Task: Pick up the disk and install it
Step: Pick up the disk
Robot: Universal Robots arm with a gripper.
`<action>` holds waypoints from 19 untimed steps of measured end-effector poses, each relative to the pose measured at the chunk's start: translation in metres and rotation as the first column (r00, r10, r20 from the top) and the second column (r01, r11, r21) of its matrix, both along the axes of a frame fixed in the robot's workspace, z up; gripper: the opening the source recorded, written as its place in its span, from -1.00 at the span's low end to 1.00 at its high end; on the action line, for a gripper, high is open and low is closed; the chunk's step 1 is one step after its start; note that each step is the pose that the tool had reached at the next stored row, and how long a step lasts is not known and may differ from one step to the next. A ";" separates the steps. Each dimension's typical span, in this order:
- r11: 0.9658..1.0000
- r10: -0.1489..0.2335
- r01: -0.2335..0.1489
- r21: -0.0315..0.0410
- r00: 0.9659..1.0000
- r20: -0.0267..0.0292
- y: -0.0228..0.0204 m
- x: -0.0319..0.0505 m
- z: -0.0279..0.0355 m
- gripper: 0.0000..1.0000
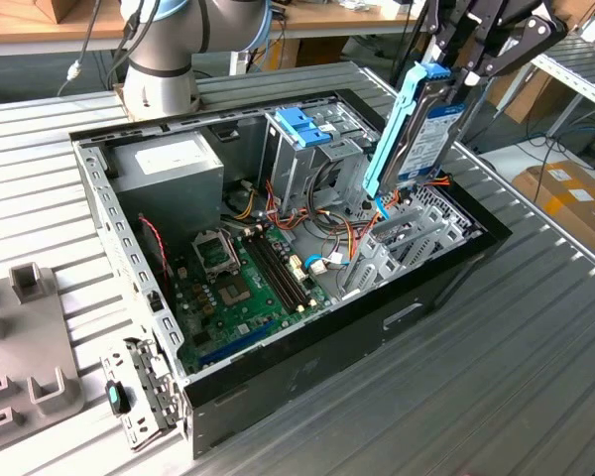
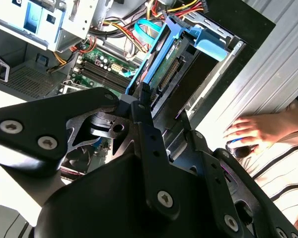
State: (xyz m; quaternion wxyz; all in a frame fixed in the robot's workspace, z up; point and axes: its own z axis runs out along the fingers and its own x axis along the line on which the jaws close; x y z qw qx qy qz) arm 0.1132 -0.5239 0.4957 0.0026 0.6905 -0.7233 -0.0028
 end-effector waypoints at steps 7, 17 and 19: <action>1.000 0.000 0.000 0.000 1.000 0.000 -0.0066 0.0000 0.0000 -0.30; 1.000 0.000 0.000 0.000 1.000 0.000 -0.0084 0.0000 0.0000 -0.30; 1.000 0.000 0.000 0.000 1.000 0.000 -0.0085 0.0000 0.0000 -0.30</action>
